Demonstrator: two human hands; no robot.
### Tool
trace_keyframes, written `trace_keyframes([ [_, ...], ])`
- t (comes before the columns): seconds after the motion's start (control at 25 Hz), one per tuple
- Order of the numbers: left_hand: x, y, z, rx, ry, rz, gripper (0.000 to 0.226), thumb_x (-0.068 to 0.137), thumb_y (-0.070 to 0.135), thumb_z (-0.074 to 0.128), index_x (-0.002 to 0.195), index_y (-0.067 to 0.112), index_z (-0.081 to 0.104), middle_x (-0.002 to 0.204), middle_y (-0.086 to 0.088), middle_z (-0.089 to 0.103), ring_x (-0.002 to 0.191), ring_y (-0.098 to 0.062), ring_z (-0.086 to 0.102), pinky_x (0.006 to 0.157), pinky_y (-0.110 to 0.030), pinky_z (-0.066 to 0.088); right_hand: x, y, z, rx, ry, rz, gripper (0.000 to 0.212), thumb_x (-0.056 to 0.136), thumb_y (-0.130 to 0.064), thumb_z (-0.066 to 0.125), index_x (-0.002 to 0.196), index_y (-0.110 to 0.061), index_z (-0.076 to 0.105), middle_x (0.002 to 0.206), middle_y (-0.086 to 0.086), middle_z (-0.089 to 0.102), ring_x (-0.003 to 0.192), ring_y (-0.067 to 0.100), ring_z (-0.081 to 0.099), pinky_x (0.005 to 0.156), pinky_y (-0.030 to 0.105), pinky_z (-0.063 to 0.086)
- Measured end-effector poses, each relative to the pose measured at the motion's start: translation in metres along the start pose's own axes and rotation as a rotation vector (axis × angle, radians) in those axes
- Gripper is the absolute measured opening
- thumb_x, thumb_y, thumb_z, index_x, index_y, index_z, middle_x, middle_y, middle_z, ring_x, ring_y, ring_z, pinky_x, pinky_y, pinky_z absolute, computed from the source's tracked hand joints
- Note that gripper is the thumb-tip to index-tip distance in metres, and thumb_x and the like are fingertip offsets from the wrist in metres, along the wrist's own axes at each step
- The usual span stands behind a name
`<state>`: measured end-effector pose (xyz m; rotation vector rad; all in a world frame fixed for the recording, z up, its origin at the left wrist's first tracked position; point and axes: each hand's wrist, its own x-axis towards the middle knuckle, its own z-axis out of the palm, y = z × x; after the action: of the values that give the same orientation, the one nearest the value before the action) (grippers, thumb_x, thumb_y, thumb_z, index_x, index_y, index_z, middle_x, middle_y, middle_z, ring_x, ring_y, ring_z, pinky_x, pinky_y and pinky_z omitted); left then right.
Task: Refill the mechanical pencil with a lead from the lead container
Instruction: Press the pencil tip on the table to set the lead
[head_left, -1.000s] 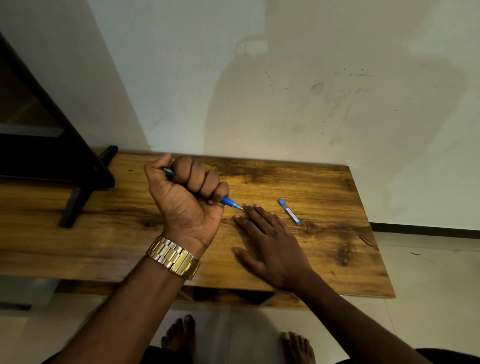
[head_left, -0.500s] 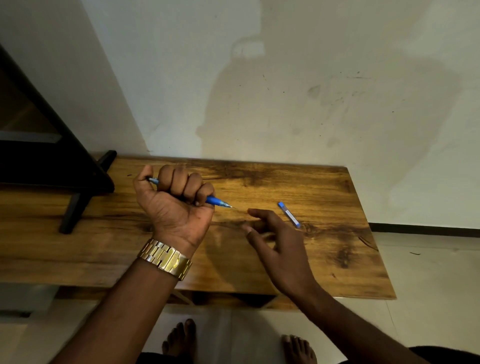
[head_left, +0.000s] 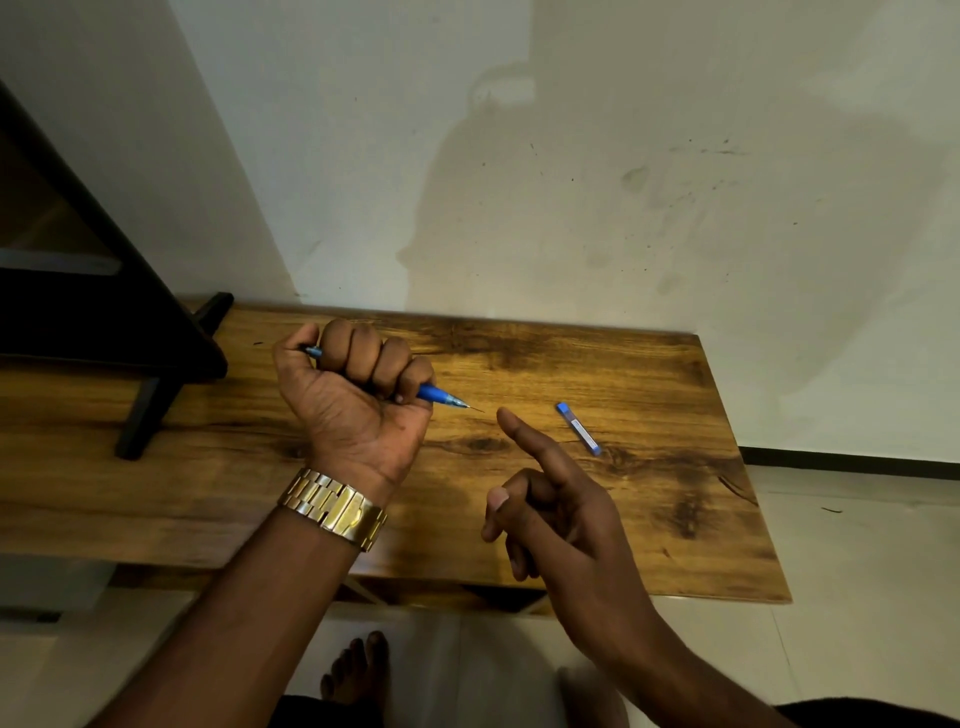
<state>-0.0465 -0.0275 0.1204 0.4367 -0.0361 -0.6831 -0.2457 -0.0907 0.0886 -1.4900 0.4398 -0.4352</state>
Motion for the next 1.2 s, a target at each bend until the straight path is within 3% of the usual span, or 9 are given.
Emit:
trace_keyframes([
  [0.36,0.000,-0.004,0.002,-0.022,-0.014,-0.026,0.055,0.108,0.043,0.018,0.056,0.027,0.017,0.053,0.005,0.008,0.049,-0.013,0.008,0.048,-0.027,0.016,0.001,0.003,-0.001,-0.007,-0.031,-0.006,0.060,0.098,-0.027,0.070,0.153,-0.046,0.056,0.081,0.009,0.074,0.057,0.021,0.053,0.055,0.031,0.048],
  [0.6,0.000,-0.010,0.002,0.011,-0.014,-0.028,0.055,0.108,0.048,0.022,0.057,0.027,0.017,0.053,0.006,0.008,0.048,-0.013,0.008,0.048,-0.026,0.016,0.003,0.008,0.000,-0.041,-0.049,-0.024,0.061,0.099,-0.026,0.071,0.155,-0.042,0.054,0.083,0.008,0.076,0.058,0.026,0.056,0.058,0.044,0.051],
  [0.72,0.001,-0.014,0.001,0.059,0.016,-0.035,0.061,0.107,0.061,0.029,0.057,0.028,0.023,0.056,0.007,0.010,0.050,-0.012,0.009,0.048,-0.025,0.016,0.005,0.011,-0.004,-0.083,-0.051,-0.024,0.054,0.101,-0.025,0.070,0.152,-0.037,0.058,0.084,0.007,0.077,0.057,0.022,0.061,0.056,0.035,0.053],
  [0.84,0.006,-0.019,-0.001,0.121,0.021,-0.076,0.055,0.107,0.063,0.029,0.070,0.025,0.046,0.061,0.009,0.029,0.052,-0.008,0.027,0.051,-0.024,0.027,0.015,0.012,-0.020,-0.203,0.020,-0.012,0.035,0.106,-0.019,0.070,0.138,-0.032,0.068,0.084,0.004,0.080,0.055,0.015,0.066,0.053,0.022,0.051],
  [0.96,0.012,-0.030,-0.006,0.346,0.066,-0.169,0.040,0.111,0.027,0.034,0.102,0.014,0.071,0.077,0.003,0.055,0.066,-0.010,0.051,0.059,-0.023,0.052,0.035,0.009,-0.046,-0.399,0.103,0.046,0.018,0.107,-0.020,0.067,0.118,-0.031,0.075,0.084,-0.002,0.082,0.056,0.009,0.070,0.052,0.018,0.052],
  [1.04,0.013,-0.039,-0.014,0.640,0.106,-0.247,0.033,0.112,0.011,0.044,0.116,0.011,0.076,0.093,-0.003,0.068,0.079,-0.012,0.062,0.069,-0.024,0.062,0.048,0.009,-0.061,-0.669,0.096,0.045,0.012,0.106,-0.033,0.066,0.111,-0.030,0.077,0.083,-0.010,0.082,0.061,0.009,0.074,0.060,0.028,0.059],
  [1.12,0.011,-0.049,-0.023,0.934,0.121,-0.301,0.025,0.110,0.007,0.055,0.111,0.015,0.079,0.113,-0.009,0.076,0.091,-0.014,0.070,0.080,-0.024,0.066,0.056,0.012,-0.072,-0.949,0.080,0.039,0.019,0.104,-0.044,0.065,0.110,-0.031,0.077,0.089,-0.013,0.081,0.076,0.007,0.075,0.071,0.037,0.062],
  [1.2,0.012,-0.055,-0.041,1.169,0.149,-0.290,0.016,0.105,0.006,0.067,0.104,0.015,0.081,0.119,-0.014,0.079,0.099,-0.018,0.076,0.087,-0.029,0.068,0.065,0.020,-0.079,-1.110,0.078,0.069,0.025,0.104,-0.050,0.063,0.114,-0.031,0.076,0.097,-0.011,0.081,0.089,0.014,0.076,0.076,0.040,0.064],
])
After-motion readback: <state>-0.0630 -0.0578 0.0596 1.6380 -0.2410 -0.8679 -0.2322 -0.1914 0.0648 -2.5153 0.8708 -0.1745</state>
